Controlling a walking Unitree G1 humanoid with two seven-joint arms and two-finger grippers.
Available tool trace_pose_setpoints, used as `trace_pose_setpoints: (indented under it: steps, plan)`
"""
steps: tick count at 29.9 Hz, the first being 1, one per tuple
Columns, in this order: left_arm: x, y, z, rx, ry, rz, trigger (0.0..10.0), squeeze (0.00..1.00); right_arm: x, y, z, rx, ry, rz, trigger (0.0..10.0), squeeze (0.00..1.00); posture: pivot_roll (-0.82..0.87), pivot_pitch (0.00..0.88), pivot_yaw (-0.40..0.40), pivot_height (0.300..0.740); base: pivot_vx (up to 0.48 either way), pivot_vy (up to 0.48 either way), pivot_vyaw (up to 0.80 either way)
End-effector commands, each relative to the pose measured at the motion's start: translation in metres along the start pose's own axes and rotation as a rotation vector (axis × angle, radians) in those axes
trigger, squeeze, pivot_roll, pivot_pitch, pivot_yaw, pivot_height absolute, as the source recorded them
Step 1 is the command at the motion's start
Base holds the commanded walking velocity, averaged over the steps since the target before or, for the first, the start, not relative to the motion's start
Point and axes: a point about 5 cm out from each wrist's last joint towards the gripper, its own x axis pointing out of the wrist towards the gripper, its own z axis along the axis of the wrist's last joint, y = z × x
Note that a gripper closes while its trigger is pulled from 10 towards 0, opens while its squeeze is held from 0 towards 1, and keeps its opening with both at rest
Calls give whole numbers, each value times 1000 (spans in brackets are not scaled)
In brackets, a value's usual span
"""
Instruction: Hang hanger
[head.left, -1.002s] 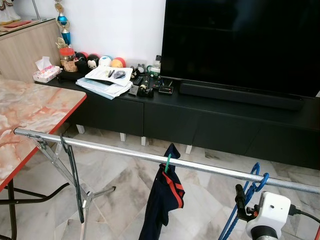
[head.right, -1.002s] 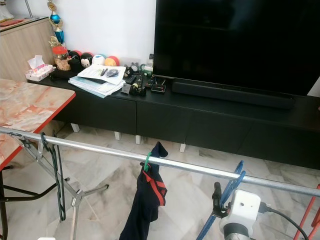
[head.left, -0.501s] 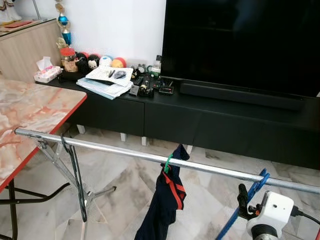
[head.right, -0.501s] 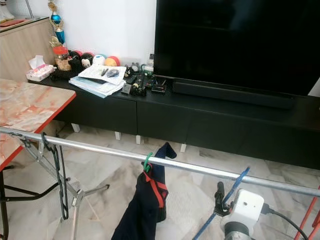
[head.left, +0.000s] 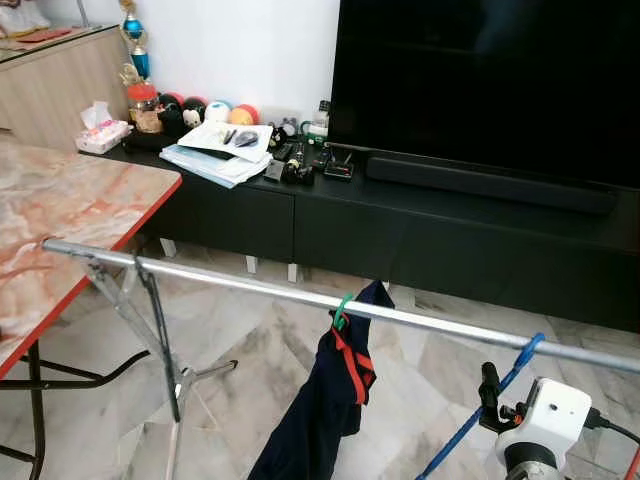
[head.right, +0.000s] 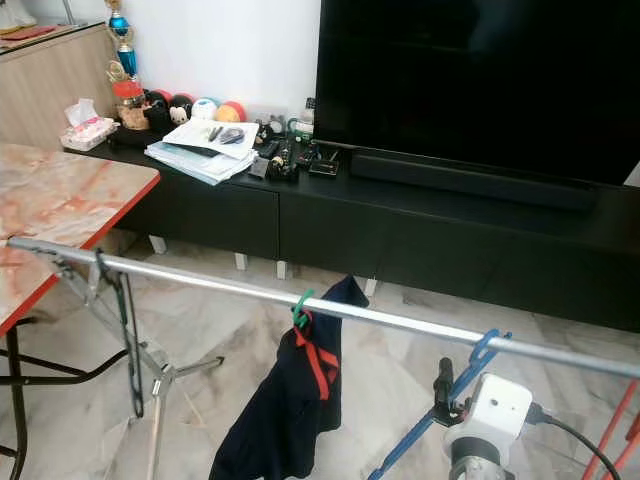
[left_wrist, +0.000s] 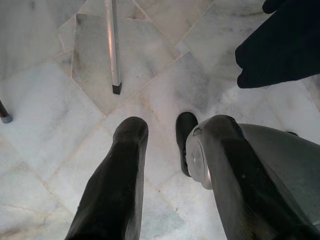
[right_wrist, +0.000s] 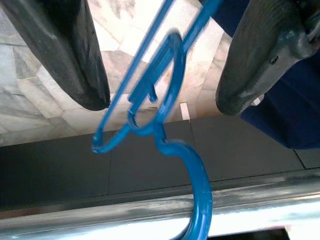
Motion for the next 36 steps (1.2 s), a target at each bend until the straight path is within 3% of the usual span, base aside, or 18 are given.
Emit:
trace_pose_setpoints:
  steps: [1,13,22,31,36]
  plan:
    - [-1,2,-4,19,15,-5,10000,0,1,-3,-2,8,2,-19,10000,0,84,0,-25,740,-270,0,0]
    - [-1,31,3,12,39,22,10000,0,3,-3,-2,11,-4,-39,10000,0,83,0,-23,740,-268,0,0]
    - [-6,49,-3,-3,85,49,10000,0,4,-5,-4,6,1,-44,10000,0,88,0,-29,740,-269,0,0]
    - [-13,56,-14,-14,99,54,10000,0,11,-2,-12,-6,42,-25,10000,0,92,0,-34,740,-268,0,0]
    - [-17,54,-20,-18,92,49,10000,0,21,-1,-28,-6,111,-23,10000,0,95,0,-35,740,-268,0,0]
